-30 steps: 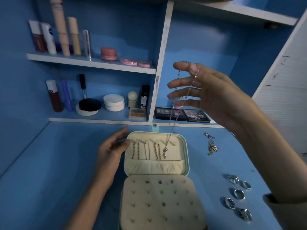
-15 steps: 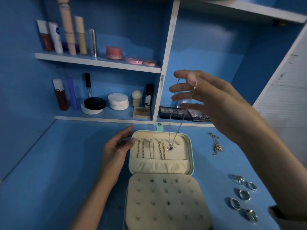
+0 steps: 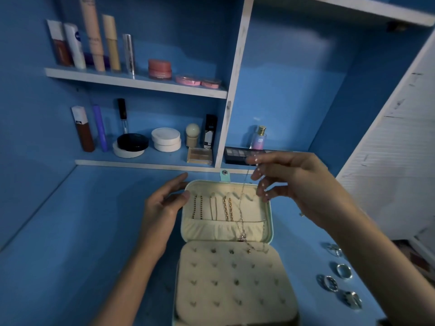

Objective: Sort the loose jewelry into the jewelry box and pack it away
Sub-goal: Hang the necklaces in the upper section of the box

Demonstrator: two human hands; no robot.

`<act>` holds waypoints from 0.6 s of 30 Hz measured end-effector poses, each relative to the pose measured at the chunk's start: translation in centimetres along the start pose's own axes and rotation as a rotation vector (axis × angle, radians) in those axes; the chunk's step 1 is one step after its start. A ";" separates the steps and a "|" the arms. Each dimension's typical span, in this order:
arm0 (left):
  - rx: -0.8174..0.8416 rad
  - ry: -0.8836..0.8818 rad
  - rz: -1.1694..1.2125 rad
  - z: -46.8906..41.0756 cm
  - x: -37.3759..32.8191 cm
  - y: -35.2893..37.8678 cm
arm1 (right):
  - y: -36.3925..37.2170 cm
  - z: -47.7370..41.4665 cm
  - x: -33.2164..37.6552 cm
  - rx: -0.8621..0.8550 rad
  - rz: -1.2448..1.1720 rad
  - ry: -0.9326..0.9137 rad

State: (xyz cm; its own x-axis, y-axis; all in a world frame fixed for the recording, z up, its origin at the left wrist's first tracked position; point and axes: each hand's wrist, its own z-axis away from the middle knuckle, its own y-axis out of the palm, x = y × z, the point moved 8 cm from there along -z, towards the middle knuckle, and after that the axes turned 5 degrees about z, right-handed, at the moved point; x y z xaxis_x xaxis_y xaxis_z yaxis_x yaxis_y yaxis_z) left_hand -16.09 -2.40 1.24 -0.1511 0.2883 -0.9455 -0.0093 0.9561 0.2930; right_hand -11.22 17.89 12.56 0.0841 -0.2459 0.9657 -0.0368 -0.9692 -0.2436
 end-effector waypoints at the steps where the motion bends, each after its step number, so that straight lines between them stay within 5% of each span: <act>1: 0.001 0.003 -0.009 0.0 0.0 0.0 | 0.1 -0.2 -0.4 -0.008 0.056 0.011; 11: 0.002 0.002 0.011 -0.2 0.2 0.0 | 1.8 -1.1 -5.0 0.028 0.039 0.223; 18: 0.006 0.001 0.020 -0.2 0.2 0.1 | 2.8 -1.6 -1.8 0.311 -0.049 0.082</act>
State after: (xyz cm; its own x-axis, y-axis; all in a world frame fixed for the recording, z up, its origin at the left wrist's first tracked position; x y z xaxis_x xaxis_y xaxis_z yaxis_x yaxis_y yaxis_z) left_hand -16.35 -2.30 1.08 -0.1526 0.3069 -0.9394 -0.0002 0.9505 0.3106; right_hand -13.05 15.60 10.27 -0.0025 -0.2090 0.9779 0.2722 -0.9411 -0.2005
